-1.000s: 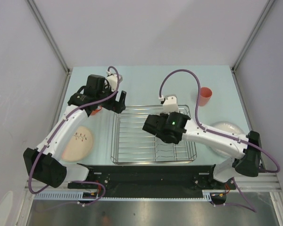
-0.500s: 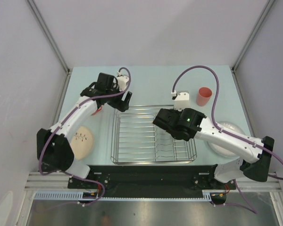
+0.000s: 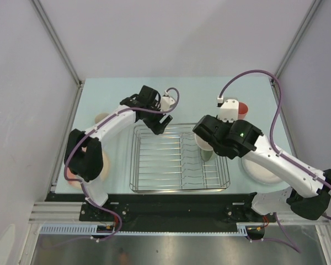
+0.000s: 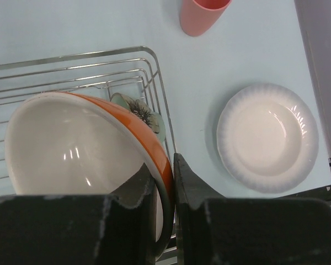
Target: Load the mixed dishes into the dish rack
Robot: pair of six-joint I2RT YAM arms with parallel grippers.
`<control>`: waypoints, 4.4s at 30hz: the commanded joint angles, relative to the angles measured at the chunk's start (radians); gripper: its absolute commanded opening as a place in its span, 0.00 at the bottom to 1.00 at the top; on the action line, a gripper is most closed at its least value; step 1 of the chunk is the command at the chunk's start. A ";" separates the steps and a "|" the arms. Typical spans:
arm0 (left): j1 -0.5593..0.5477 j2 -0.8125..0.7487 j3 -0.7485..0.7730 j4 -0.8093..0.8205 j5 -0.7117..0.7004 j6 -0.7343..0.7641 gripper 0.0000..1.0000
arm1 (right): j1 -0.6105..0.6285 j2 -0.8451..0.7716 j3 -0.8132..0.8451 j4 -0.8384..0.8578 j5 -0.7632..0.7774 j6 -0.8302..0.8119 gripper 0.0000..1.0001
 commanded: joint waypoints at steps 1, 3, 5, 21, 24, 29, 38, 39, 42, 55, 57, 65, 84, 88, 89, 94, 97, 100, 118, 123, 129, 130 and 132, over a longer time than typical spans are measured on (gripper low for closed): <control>0.000 0.037 0.039 -0.031 -0.001 0.055 0.82 | -0.036 -0.038 0.059 -0.164 0.011 -0.029 0.00; 0.000 0.048 0.036 -0.022 -0.010 0.061 0.82 | -0.041 -0.038 0.063 -0.166 0.012 -0.032 0.00; 0.000 0.063 0.039 -0.011 -0.030 0.068 0.79 | -0.044 -0.035 0.071 -0.164 0.012 -0.038 0.00; 0.070 0.217 0.192 0.080 -0.205 0.111 0.69 | -0.084 -0.008 0.017 -0.164 0.020 -0.064 0.00; 0.093 0.254 0.227 0.076 -0.210 0.117 0.69 | -0.088 0.008 0.010 -0.166 0.028 -0.073 0.00; 0.109 0.284 0.249 0.101 -0.241 0.113 0.69 | -0.093 0.051 0.005 -0.164 0.020 -0.107 0.00; 0.135 0.355 0.301 0.115 -0.360 0.015 0.66 | -0.072 0.114 -0.007 -0.166 -0.015 -0.138 0.00; 0.138 0.358 0.306 0.118 -0.368 0.006 0.66 | -0.069 0.114 -0.007 -0.166 -0.020 -0.138 0.00; 0.145 0.384 0.355 0.078 -0.378 -0.042 0.65 | -0.062 0.118 -0.009 -0.167 -0.025 -0.138 0.00; 0.155 0.300 0.209 0.110 -0.383 -0.062 0.68 | -0.073 0.247 -0.029 -0.166 0.057 -0.175 0.00; 0.156 0.289 0.203 0.106 -0.391 -0.060 0.80 | -0.069 0.267 -0.035 -0.169 0.087 -0.175 0.00; 0.181 0.220 0.182 0.066 -0.374 -0.057 0.86 | -0.087 0.351 -0.035 -0.167 0.216 -0.178 0.00; 0.225 0.120 0.136 0.053 -0.300 -0.062 0.85 | -0.052 0.588 -0.024 -0.150 0.200 -0.219 0.00; 0.227 0.097 0.134 0.047 -0.280 -0.070 0.85 | -0.027 0.609 -0.021 -0.153 0.189 -0.222 0.00; 0.228 0.093 0.134 0.046 -0.277 -0.073 0.85 | -0.024 0.608 -0.021 -0.155 0.189 -0.221 0.01; 0.227 0.074 0.148 0.035 -0.266 -0.080 0.86 | -0.021 0.575 -0.021 -0.149 0.164 -0.228 0.51; 0.227 0.064 0.162 0.021 -0.276 -0.080 0.87 | -0.009 0.556 -0.021 -0.149 0.152 -0.228 0.74; 0.227 0.053 0.174 0.007 -0.276 -0.080 0.87 | 0.005 0.534 -0.013 -0.164 0.161 -0.212 0.85; 0.228 -0.028 0.381 -0.170 -0.223 -0.128 0.90 | -0.425 0.099 0.110 0.337 -0.019 -0.224 1.00; 0.299 -0.137 0.344 -0.192 -0.165 -0.143 1.00 | -0.486 0.100 0.042 0.465 -0.086 -0.267 1.00; 0.495 -0.240 0.136 -0.217 -0.053 -0.094 1.00 | -0.674 0.056 -0.044 0.376 -0.142 -0.092 1.00; 0.506 -0.280 0.098 -0.211 -0.041 -0.079 1.00 | -0.763 0.043 -0.073 0.379 -0.211 -0.086 1.00; 0.579 -0.320 -0.028 -0.192 -0.048 -0.038 1.00 | -0.820 0.008 -0.142 0.403 -0.270 -0.098 1.00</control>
